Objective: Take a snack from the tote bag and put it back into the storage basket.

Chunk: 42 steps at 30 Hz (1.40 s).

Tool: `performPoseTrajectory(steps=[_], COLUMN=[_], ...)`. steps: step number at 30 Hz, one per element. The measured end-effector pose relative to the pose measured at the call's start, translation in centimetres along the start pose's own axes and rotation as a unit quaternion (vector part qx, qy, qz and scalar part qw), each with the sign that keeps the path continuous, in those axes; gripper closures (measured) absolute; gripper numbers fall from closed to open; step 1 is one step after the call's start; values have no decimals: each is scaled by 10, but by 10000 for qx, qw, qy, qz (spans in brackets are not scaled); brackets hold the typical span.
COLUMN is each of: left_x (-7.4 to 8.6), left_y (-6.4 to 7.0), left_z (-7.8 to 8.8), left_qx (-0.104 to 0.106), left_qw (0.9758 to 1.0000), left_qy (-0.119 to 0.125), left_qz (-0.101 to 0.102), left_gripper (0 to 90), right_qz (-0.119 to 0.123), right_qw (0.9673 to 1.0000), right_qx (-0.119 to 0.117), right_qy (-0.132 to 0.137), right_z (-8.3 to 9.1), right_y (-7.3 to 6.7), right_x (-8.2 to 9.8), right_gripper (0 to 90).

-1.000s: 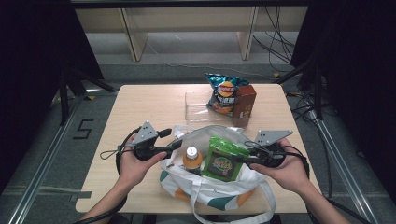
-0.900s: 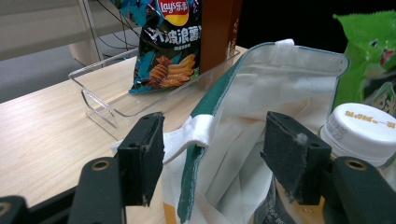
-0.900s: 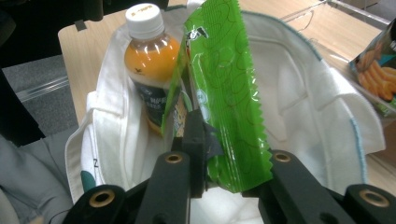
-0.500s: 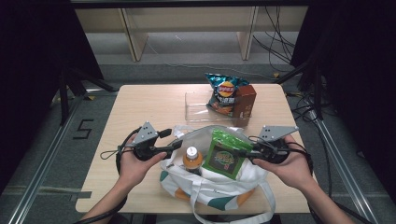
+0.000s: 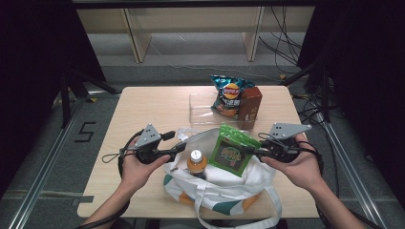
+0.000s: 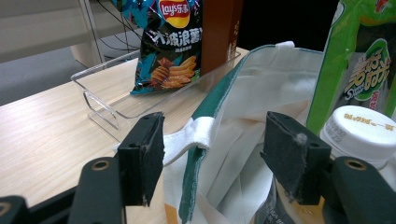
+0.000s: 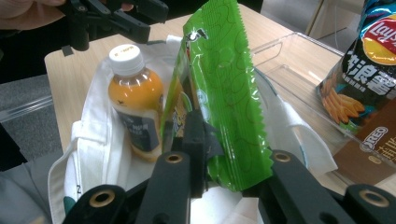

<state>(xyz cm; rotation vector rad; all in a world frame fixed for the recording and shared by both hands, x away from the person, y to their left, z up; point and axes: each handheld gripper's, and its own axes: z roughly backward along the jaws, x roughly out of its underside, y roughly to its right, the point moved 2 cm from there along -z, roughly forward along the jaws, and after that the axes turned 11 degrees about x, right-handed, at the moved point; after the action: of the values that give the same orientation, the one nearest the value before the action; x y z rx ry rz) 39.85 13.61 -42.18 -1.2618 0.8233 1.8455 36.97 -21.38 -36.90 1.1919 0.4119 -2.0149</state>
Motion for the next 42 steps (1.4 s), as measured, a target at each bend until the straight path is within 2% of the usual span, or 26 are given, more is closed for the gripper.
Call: performPoseTrajectory(steps=[2, 5, 8, 10, 11, 13, 16, 17, 20, 22, 23, 24, 26, 27, 30, 33, 34, 36, 38, 42], left_x=[0, 0, 0, 0, 0, 0, 0, 0, -1, -1, 0, 0, 0, 0, 0, 0, 0, -1, -1, 0], left_y=[0, 0, -1, -1, -1, 0, 0, 0, 0, 0, -1, -1, 0, -1, -1, -1, -1, -1, -1, -1], left_z=[0, 0, 0, 0, 0, 0, 0, 0, 0, 0, -1, -1, -1, -1, 0, 0, 0, 1, 1, 0], left_qx=[3, 8, -24, -21, -21, -15, -13, -14, 3, 14, 43, 40, 42, 43, 6, 6, 6, 1, 3, 9], left_qw=[10000, 10000, 10000, 10000, 10000, 10000, 10000, 10000, 10000, 10000, 10000, 10000, 10000, 10000, 10000, 10000, 10000, 10000, 10000, 10000], left_qy=[1, -4, -20, -14, -14, -8, -5, -6, -3, -9, 8, 9, 10, 6, -7, -7, -6, -3, -2, -8], left_qz=[-3, -19, -19, -17, -17, -8, -10, -14, -17, -43, -46, -43, -40, -50, -18, -13, -20, -13, -22, -35], left_gripper=[379, 379, 377, 375, 375, 375, 375, 375, 375, 376, 376, 376, 376, 376, 376, 376, 376, 376, 376, 376], right_qz=[135, 3, 16, 108, 55, 21, 72, -15, 42, 61, 10, -8, 35, -29, -18, 30, 31, 85, 33, 37], right_qw=[9999, 10000, 10000, 9999, 9997, 9999, 9998, 9999, 9996, 9997, 9995, 9997, 9994, 9997, 9994, 9995, 9991, 9994, 9995, 9990], right_qx=[-14, 40, 9, 45, 118, 79, 115, 91, 145, 121, 162, 142, 183, 135, 191, 182, 230, 184, 170, 214], right_qy=[-16, 43, 7, 116, 196, 109, 165, 138, 222, 187, 265, 183, 284, 205, 297, 252, 358, 294, 261, 397], right_z=[1, 1, 2, 2, 2, 4, 3, 5, 4, 5, 4, 5, 4, 5, 4, 6, 4, 5, 6, 5], right_y=[3, 1, 2, 4, 4, 3, 5, 4, 6, 7, 7, 7, 8, 7, 8, 10, 10, 12, 11, 12], right_x=[-2, -3, -3, -5, -5, -6, -7, -8, -10, -10, -11, -11, -12, -13, -15, -16, -16, -17, -17, -19], right_gripper=[783, 783, 783, 783, 784, 784, 783, 784, 784, 784, 784, 784, 784, 784, 785, 785, 784, 785, 785, 785])
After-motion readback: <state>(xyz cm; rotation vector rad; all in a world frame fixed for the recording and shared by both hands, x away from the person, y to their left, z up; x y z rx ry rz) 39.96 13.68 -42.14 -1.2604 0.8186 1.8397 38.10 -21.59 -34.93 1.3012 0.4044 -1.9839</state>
